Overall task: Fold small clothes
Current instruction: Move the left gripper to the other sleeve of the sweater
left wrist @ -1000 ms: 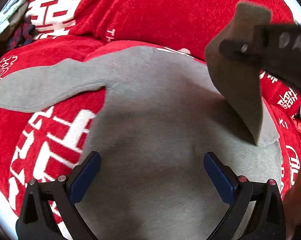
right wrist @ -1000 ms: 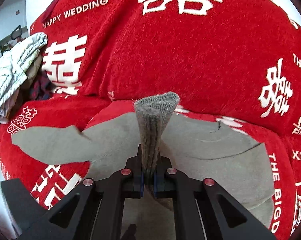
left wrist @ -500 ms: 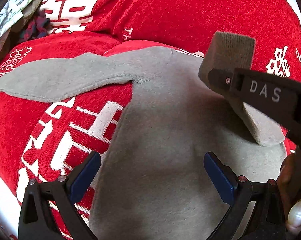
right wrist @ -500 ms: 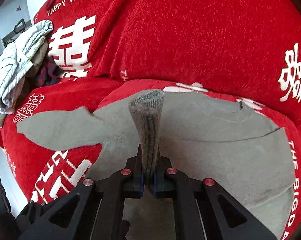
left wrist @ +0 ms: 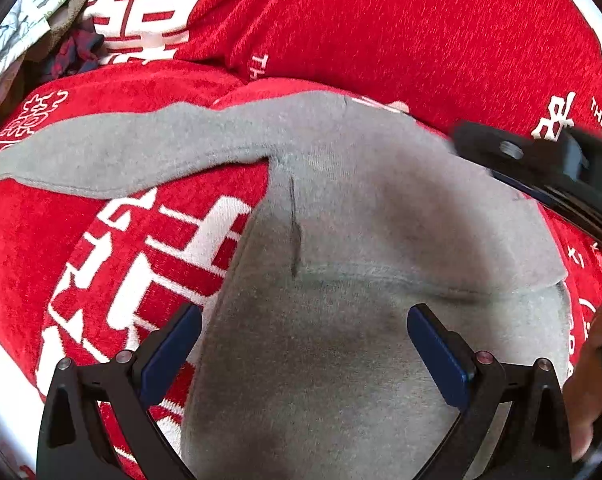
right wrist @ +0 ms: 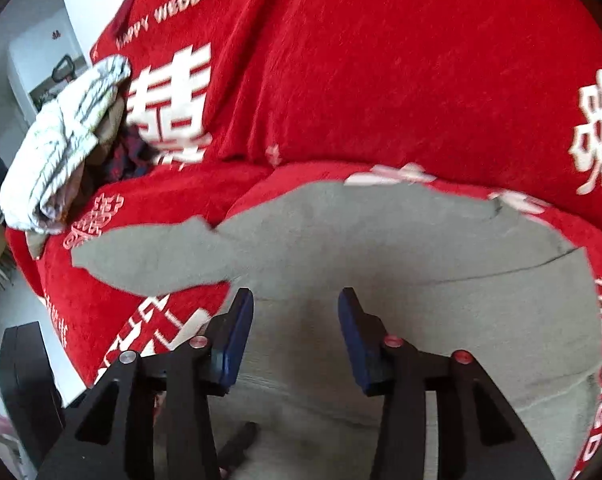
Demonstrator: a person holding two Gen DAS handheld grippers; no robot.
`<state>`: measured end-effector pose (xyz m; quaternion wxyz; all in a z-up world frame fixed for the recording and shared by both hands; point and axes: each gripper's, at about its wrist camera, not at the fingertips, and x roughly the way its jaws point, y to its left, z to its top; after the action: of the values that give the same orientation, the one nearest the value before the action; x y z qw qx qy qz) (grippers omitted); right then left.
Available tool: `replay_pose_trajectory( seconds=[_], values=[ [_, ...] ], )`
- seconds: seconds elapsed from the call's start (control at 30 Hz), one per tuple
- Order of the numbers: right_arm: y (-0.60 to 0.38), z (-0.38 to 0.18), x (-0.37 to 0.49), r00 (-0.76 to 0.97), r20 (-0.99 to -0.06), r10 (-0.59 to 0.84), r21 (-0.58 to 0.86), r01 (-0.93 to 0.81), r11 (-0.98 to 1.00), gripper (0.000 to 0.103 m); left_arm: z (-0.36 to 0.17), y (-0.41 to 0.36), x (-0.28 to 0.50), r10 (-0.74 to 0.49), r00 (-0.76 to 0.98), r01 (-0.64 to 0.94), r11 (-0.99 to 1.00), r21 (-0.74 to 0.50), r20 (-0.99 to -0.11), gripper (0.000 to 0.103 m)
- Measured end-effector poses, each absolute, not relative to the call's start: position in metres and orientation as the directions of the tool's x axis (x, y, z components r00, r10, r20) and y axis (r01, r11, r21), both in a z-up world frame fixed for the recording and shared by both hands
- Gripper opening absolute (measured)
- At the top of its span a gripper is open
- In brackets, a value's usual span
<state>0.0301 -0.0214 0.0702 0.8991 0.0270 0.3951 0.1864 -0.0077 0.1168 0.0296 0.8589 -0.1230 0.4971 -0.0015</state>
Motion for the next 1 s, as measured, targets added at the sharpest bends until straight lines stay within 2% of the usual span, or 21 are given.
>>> replay_pose_trajectory(
  seconds=[0.13,0.27,0.43,0.57,0.77,0.97,1.0],
  values=[
    [-0.078,0.072,0.030,0.654,-0.695,0.299,0.207,-0.216,0.954,0.053,0.042,0.112,-0.007,-0.143,0.526,-0.106,0.967,-0.231,-0.838,0.103],
    [-0.138,0.047,0.031,0.637,-0.751,0.174,0.162,-0.079,0.984,0.053,0.045,0.084,-0.001,-0.188,0.520,-0.031,0.971,-0.238,-0.833,0.103],
    [-0.199,0.004,0.033,0.584,-0.811,0.022,0.085,0.081,0.993,0.052,0.024,0.032,0.016,-0.189,0.473,0.068,0.982,-0.179,-0.861,0.103],
    [-0.232,0.002,0.030,0.608,-0.792,0.060,0.144,0.089,0.986,0.048,0.005,0.009,0.025,-0.067,0.476,0.098,0.995,-0.023,-0.877,0.103],
    [-0.246,0.031,0.042,0.660,-0.747,0.083,0.193,0.095,0.977,0.052,0.010,0.015,0.042,-0.104,0.453,0.060,0.994,-0.086,-0.885,0.103],
    [-0.252,0.000,0.110,0.538,-0.842,0.028,0.123,0.142,0.982,0.052,0.004,0.006,0.068,-0.072,0.451,0.062,0.997,-0.050,-0.889,0.103],
    [-0.256,-0.001,0.117,0.553,-0.833,0.020,0.125,0.153,0.980,0.052,0.003,0.005,0.070,-0.070,0.453,0.064,0.997,-0.046,-0.889,0.103]
  ],
)
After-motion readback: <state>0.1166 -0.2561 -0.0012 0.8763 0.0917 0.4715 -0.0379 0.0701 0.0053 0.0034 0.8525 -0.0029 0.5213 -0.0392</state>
